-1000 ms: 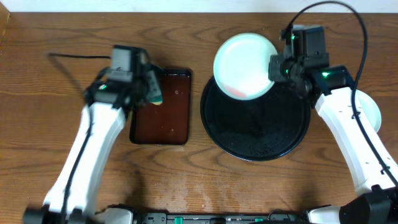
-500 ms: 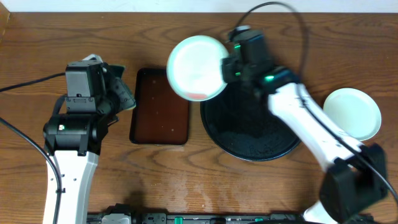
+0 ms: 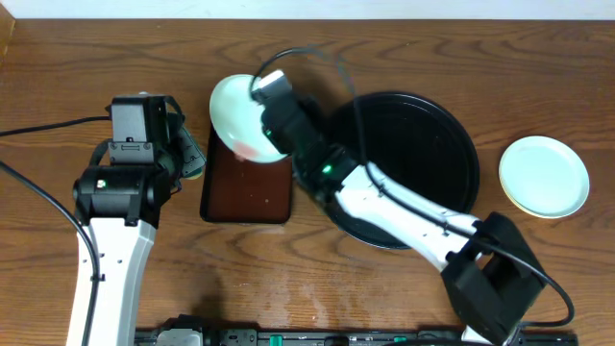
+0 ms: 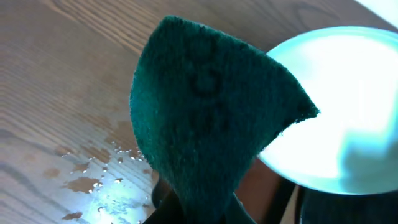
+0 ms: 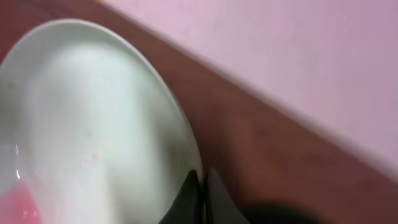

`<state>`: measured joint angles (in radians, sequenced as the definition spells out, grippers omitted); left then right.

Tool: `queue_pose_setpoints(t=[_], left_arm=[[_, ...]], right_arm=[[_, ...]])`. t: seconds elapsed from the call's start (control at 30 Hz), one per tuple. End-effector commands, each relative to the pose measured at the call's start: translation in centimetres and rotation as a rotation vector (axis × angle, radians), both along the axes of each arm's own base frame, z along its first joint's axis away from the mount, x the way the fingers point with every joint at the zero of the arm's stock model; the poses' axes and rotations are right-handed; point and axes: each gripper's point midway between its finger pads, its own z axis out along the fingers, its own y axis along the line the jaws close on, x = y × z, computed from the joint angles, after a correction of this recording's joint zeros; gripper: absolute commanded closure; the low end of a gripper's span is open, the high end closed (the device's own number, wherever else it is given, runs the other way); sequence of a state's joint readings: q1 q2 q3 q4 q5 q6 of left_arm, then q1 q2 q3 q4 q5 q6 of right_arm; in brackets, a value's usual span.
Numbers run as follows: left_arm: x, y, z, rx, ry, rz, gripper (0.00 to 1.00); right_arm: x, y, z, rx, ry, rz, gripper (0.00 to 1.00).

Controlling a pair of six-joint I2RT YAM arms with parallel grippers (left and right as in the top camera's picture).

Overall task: Clean dirty plates on tray and stack at the side
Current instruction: 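Lift the plate with the right gripper and tilt it over the small tray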

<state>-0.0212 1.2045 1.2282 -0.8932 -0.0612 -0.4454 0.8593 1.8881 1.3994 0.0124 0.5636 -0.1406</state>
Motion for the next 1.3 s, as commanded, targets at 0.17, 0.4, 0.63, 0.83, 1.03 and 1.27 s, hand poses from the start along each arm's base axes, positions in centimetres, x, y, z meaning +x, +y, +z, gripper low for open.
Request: queue_pose_setpoints(t=[0.17,0.4,0.63,0.83,1.03,1.27], left_arm=[[0.4,0.8,-0.2,0.032,0.011,0.024,0.91],[0.5,0.8,-0.4,0.032,0.02,0.024,0.92],[0.5,0.8,-0.4,0.032,0.02,0.024,0.92],[0.5,0.8,-0.4,0.032,0.02,0.024,0.92],[0.5,0.7,-0.4,0.031,0.02,0.024,0.92],[0.5,0.7,-0.5,0.025,0.022,0.024,0.92]], right_arm=[[-1.1,-0.6,6.5,-0.427,-0.307,-0.087,0.99],[-1.6,0.0,7.4,-0.427,-0.342,-0.083,0.99],[-1.5,-0.1,7.3,-0.392,-0.334,-0.095,0.99],[-0.8,-1.4,6.1,-0.334,-0.282,-0.14,0.99],[0.0,-3.2,5.2,-0.243,-0.236,-0.218,0.99],[0.7,-5.2,2.6,0.088,0.015,-0.211,0.99]])
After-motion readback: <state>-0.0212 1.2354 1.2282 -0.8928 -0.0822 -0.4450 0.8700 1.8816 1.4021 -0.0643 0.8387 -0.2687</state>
